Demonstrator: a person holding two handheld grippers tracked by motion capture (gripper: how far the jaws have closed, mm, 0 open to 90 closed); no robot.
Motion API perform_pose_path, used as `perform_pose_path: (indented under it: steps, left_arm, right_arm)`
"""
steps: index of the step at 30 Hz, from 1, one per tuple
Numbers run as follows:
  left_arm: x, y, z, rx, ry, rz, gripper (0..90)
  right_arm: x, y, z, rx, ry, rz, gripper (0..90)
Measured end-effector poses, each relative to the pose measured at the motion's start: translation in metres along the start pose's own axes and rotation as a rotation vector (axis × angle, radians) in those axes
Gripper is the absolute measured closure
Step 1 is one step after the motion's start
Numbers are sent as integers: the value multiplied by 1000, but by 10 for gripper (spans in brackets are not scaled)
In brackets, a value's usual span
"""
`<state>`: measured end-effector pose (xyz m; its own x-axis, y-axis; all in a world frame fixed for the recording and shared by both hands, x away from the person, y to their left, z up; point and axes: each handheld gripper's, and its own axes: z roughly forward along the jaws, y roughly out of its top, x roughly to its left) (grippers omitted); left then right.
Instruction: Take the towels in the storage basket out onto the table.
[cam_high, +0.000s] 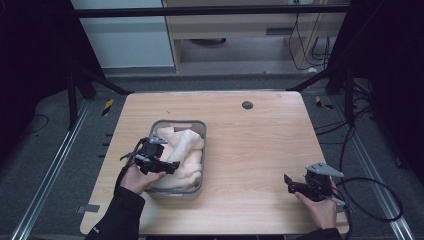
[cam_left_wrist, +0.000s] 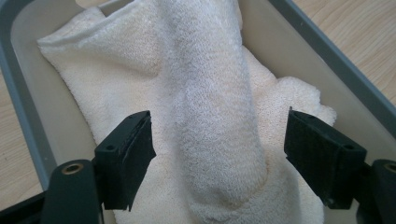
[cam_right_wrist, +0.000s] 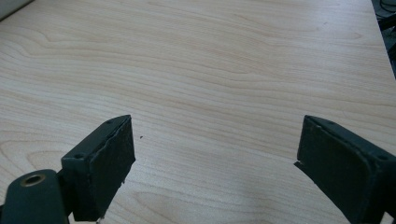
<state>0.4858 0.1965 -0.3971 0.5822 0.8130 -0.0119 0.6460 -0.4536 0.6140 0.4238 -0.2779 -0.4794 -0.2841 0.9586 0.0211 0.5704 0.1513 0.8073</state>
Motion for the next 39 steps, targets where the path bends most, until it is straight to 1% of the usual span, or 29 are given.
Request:
perform_pose_path:
  steps: [3,4,5,9,13,17,18,19,21,23,26,28,30,35,36,39]
  left_arm:
    - [-1,0,6,21,0,5,234]
    - [-1,0,6,21,0,5,233]
    - [-1,-1,11,40,-1,11,231]
    - [0,-2,18,51,1,-9,243]
    - [1,-4,23,75,-8,-16,251]
    - [2,-4,28,92,-1,-27,272]
    - [2,-5,31,108,6,-22,303]
    - [2,-5,33,113,8,-24,318]
    - [2,-6,36,115,-1,-27,339]
    - [2,-6,38,116,2,-33,357]
    - [3,-6,38,128,4,-37,385]
    - [3,-6,39,137,4,-39,420]
    - [3,-5,41,147,8,-52,466]
    - [6,-4,39,154,4,-69,568]
    - [6,-4,39,154,3,-70,582]
    - [6,-4,38,151,6,-73,627]
  right_arm:
    - [0,0,1,6,0,-4,109]
    - [0,0,1,7,-1,-5,108]
    - [0,0,1,6,0,-5,108]
    - [0,0,1,8,3,-3,105]
    - [0,0,2,14,9,1,104]
    - [0,0,1,19,16,6,104]
    - [0,1,1,21,16,7,104]
    - [-1,0,2,20,13,4,104]
    - [-1,0,2,20,14,2,104]
    - [-1,0,2,22,15,1,105]
    - [-1,1,2,24,18,4,105]
    - [-1,1,2,26,19,5,105]
    - [-1,1,2,28,22,5,105]
    - [-1,1,2,35,29,13,107]
    - [-1,1,2,34,26,5,109]
    - [-2,1,3,39,30,3,113]
